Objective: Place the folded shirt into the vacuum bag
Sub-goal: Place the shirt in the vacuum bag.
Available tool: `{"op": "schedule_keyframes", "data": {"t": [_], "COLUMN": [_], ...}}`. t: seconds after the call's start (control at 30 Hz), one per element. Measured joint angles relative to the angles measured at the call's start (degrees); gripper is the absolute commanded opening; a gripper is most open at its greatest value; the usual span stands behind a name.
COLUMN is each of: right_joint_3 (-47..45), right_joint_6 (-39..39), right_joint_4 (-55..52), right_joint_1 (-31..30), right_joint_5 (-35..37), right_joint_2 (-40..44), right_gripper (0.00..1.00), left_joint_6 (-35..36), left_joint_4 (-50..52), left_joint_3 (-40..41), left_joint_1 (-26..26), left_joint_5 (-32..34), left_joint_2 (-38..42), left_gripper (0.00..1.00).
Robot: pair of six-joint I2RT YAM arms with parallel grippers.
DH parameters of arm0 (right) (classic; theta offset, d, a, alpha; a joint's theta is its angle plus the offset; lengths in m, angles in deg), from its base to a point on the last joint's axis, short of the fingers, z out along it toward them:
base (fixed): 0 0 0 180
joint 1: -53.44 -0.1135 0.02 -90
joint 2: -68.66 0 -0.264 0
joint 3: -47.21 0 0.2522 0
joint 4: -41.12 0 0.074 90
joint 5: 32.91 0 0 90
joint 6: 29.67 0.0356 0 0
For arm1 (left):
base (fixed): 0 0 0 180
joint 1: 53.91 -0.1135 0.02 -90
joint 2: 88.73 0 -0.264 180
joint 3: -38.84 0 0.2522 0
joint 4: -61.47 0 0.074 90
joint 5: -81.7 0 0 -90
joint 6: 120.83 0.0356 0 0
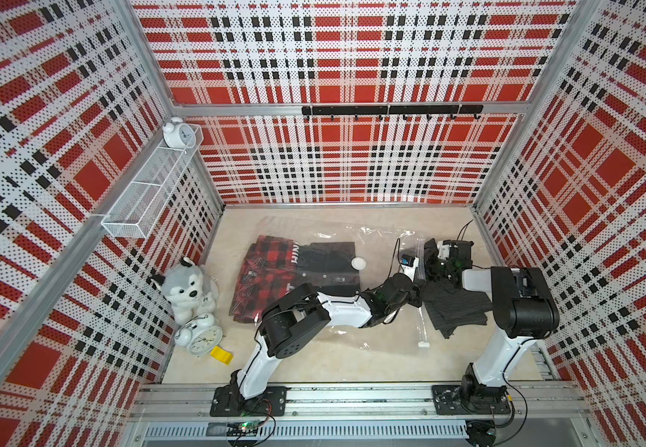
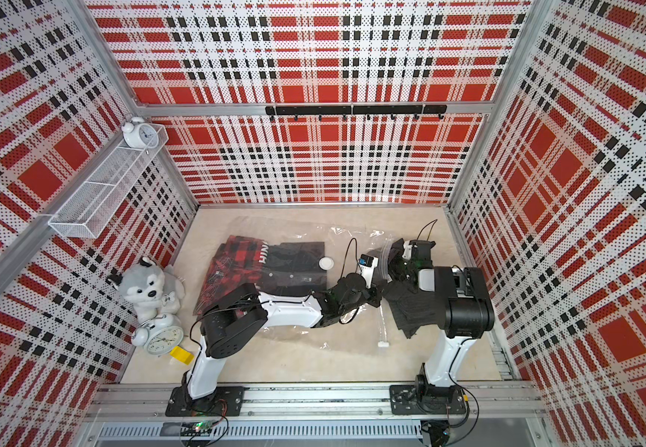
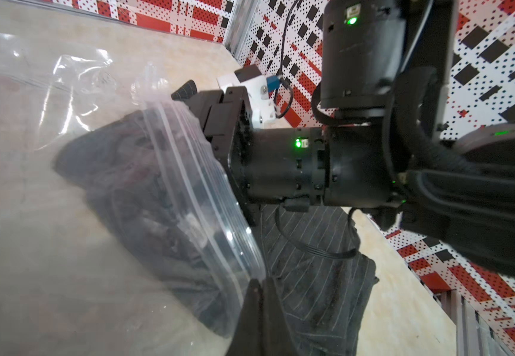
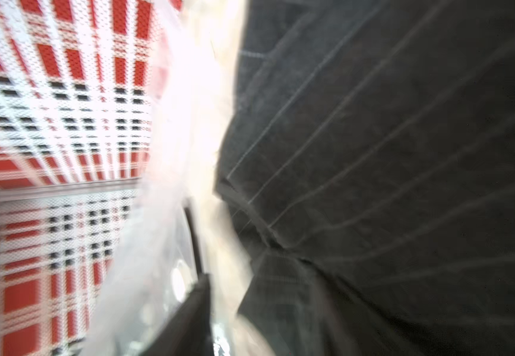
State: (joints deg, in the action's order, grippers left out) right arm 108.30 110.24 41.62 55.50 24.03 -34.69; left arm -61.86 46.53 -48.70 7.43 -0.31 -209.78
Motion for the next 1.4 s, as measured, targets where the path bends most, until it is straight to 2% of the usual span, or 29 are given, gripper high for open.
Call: {"op": "schedule_keyframes", "data": {"t": [0.07,0.2,0.33,0.53,0.73,0.83,1.07,1.4], "right_joint_3": [-0.1,-1.1,-3.2,-9.3,-15.7,-17.6,-20.0,-21.9], "right_joint_6": [-3.6,-9.4,-13.7,-14.3,-12.2,-10.6,-8.5,-5.7], "right_joint_4": [-4.4,-12.6,-22.1,-35.2,-42.6,-44.2,-45.0,-47.3], "right_joint_1": [0.0,0.2,0.8,0.9,0.6,-0.9,-5.8,-10.7], "right_joint_5": [1.9,6.9,15.7,27.5,30.4,31.3,32.2,31.8], "right_joint_2": [3.6,12.7,21.3,31.9,44.8,46.9,44.9,48.1], "right_gripper": [0.84,0.88,0.93,0.97,0.96,0.92,0.83,0.8], "left_joint_6": [0.0,0.0,0.0,0.0,0.0,0.0,0.0,0.0], "left_joint_4": [-0.6,-1.2,-1.8,-2.2,-2.7,-2.9,-3.0,-3.0], "left_joint_3": [0.4,0.6,0.6,0.6,0.6,0.6,0.6,0.6], "left_joint_1": [-0.5,-1.0,-1.2,-1.7,-2.2,-2.3,-2.6,-2.5], "left_joint_5": [-0.5,-1.6,-2.3,-3.6,-4.9,-5.4,-6.5,-6.8], "left_joint_2": [-0.5,-1.7,-2.5,-3.4,-3.5,-3.5,-3.5,-3.5], "left_gripper": [0.0,0.0,0.0,0.0,0.0,0.0,0.0,0.0]}}
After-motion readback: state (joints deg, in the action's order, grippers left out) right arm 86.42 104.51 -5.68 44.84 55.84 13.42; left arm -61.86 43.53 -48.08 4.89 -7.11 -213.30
